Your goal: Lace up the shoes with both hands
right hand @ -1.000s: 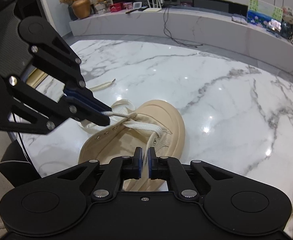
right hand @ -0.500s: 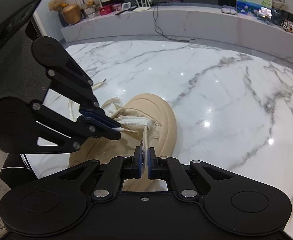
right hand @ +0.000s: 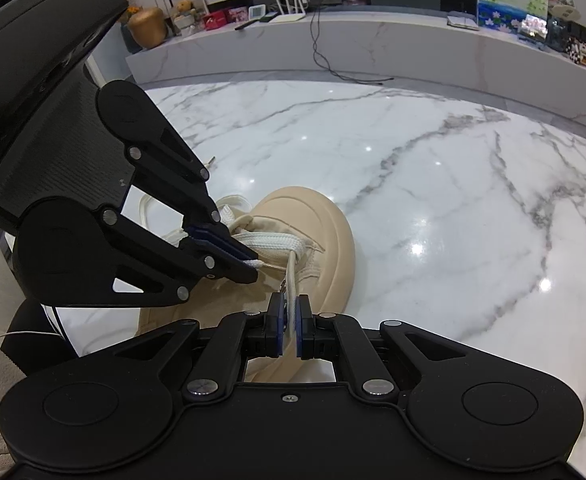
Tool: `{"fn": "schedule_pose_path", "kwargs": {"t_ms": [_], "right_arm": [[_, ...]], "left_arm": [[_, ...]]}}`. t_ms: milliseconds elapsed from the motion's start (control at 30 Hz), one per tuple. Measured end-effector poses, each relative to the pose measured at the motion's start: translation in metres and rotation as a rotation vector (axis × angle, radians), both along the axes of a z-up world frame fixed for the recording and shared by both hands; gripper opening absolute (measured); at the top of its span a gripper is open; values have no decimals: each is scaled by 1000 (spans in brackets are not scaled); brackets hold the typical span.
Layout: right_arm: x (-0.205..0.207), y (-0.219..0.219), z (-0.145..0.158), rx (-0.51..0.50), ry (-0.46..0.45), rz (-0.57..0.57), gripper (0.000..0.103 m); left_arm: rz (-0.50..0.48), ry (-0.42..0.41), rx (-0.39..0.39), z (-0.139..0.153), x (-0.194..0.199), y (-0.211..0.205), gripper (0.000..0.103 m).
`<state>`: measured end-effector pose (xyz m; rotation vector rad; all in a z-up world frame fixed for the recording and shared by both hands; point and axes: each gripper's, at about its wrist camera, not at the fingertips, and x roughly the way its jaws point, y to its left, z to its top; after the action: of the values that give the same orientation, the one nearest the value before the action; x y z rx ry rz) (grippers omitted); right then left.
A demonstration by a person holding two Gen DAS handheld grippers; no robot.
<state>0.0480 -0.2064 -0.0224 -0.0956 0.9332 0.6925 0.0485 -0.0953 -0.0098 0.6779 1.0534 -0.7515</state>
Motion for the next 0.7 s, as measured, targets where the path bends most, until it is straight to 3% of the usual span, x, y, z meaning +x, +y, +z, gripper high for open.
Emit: {"fn": "schedule_pose_path", "kwargs": {"t_ms": [467, 700], "right_arm": [[0, -2, 12, -2, -29, 79, 4], [5, -4, 20, -92, -113, 186, 5]], "left_arm": [[-15, 0, -15, 1, 4, -7, 4], [-16, 12, -18, -1, 8, -7, 4]]}}
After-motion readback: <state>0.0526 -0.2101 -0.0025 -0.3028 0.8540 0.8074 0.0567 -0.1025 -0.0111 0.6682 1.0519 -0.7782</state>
